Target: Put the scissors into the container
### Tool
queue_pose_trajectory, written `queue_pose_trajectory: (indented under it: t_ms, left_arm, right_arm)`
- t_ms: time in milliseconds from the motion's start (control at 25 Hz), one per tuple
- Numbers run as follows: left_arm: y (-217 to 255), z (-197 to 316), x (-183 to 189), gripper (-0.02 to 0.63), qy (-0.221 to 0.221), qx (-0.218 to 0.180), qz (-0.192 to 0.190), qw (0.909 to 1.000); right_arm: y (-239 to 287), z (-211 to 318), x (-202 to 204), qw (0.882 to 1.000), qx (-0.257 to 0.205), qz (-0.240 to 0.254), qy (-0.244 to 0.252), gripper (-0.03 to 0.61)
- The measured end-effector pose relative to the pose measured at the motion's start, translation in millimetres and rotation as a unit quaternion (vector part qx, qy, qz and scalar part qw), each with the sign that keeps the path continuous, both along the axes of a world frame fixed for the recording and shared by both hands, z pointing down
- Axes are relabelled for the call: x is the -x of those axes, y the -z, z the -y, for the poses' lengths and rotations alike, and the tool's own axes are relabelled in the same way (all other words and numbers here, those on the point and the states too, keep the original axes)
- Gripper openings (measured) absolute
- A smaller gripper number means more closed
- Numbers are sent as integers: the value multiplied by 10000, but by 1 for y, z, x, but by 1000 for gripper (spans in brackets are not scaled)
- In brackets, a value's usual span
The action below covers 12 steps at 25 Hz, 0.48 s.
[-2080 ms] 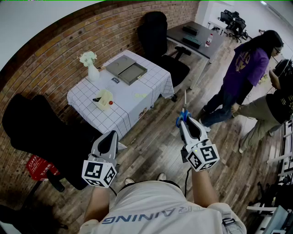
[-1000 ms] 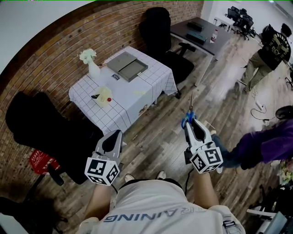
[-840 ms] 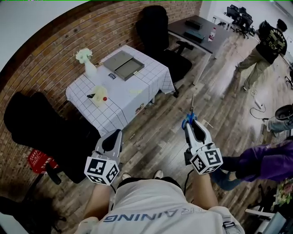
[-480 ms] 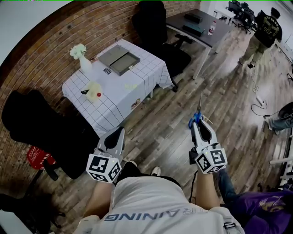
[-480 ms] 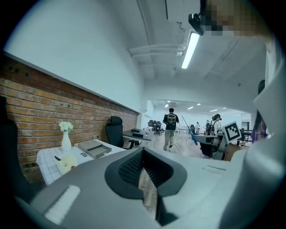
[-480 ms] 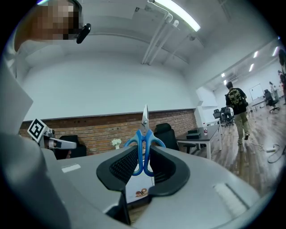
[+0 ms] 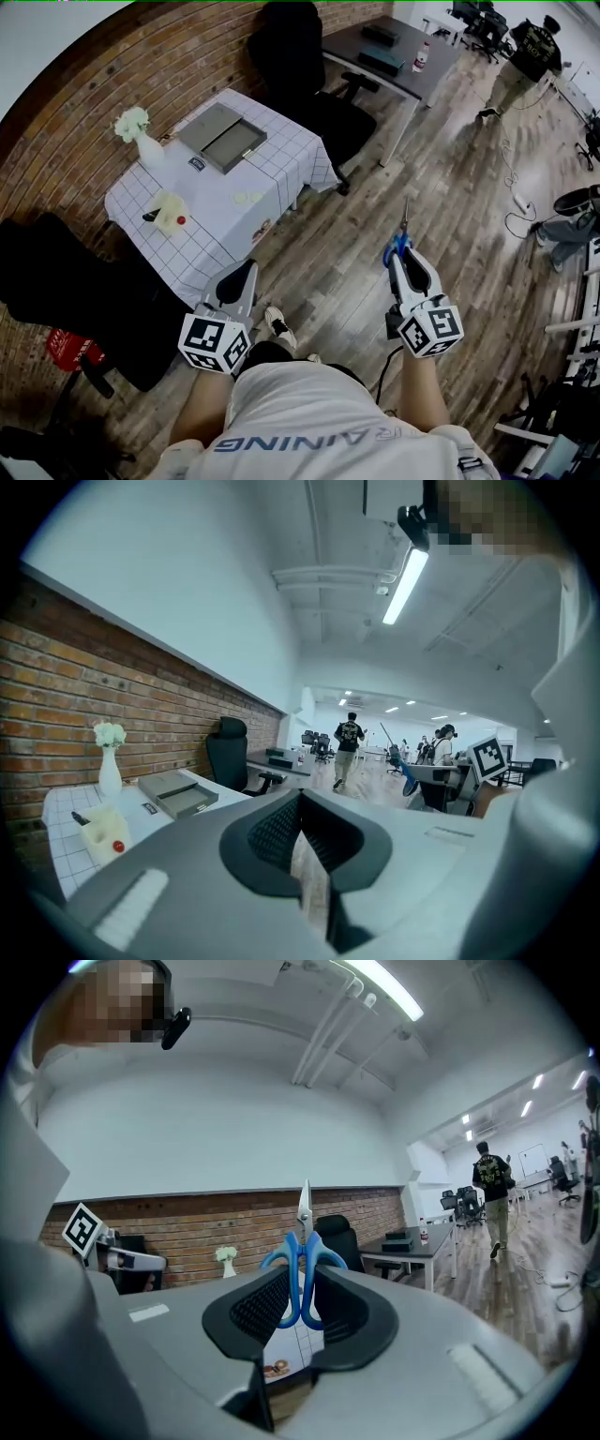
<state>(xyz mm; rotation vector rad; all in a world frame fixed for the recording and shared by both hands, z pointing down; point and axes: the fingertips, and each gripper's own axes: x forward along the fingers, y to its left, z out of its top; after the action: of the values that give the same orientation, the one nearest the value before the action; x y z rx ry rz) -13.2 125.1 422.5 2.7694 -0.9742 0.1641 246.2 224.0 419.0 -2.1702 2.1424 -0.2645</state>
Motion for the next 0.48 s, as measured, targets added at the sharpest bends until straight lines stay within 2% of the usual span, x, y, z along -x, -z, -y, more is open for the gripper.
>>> queue_pose_trajectory:
  t_ms: [160,480]
  left_arm:
    - [8,47,-14,0,-53,-66,-23,10000]
    - [6,138,-2,0,152,81,-10,9999]
  right_arm:
    - [13,48,-14,9999,-56,-88,-41,103]
    - [12,149,-3,9997,79,-70,233,103]
